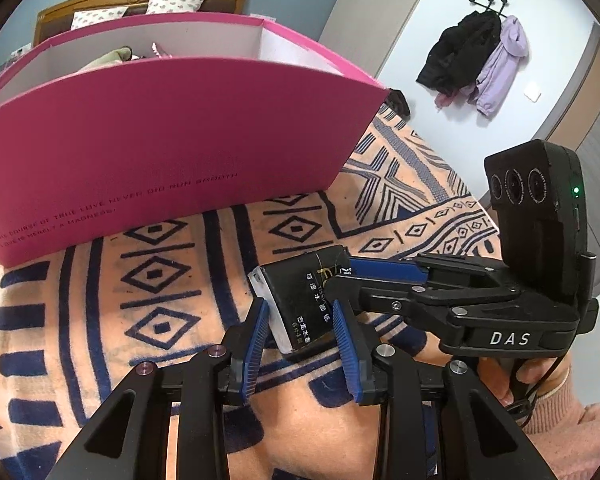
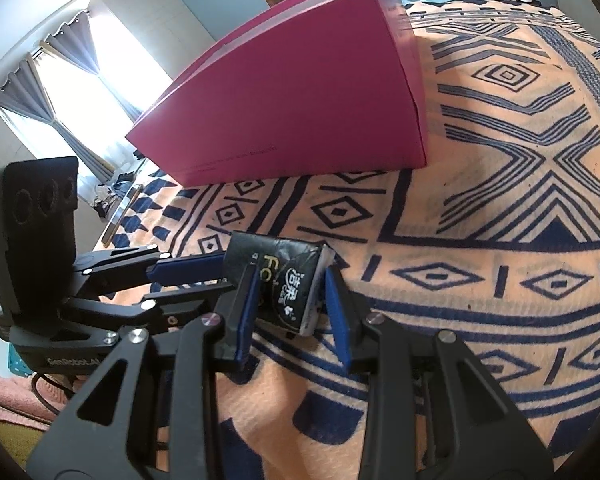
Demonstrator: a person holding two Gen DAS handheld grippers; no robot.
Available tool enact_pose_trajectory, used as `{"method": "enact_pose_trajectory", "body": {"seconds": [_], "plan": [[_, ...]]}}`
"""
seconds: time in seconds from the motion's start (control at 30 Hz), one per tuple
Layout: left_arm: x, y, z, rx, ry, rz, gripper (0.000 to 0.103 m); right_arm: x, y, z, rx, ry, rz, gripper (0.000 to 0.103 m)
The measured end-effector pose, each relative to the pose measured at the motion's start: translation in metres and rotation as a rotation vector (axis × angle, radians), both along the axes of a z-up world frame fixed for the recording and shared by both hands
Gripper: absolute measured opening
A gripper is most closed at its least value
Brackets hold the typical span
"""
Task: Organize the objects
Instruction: 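Lower both grippers onto the black 'Face' packet and close them, then lift the black packet with both grippers and carry it toward the box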
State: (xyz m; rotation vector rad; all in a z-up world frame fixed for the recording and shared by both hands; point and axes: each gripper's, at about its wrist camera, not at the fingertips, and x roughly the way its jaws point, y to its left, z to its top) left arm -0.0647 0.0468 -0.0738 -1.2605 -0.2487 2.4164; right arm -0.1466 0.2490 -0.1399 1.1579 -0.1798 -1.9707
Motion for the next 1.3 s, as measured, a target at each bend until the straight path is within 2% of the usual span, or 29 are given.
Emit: {"method": "enact_pose_trajectory", "body": {"seconds": [1.3], "plan": [[0.012, 0.000, 0.051, -0.019, 0.170, 0.010, 0.034, 0.016, -0.006, 0.051, -0.002, 0.177, -0.008, 0.036]]}}
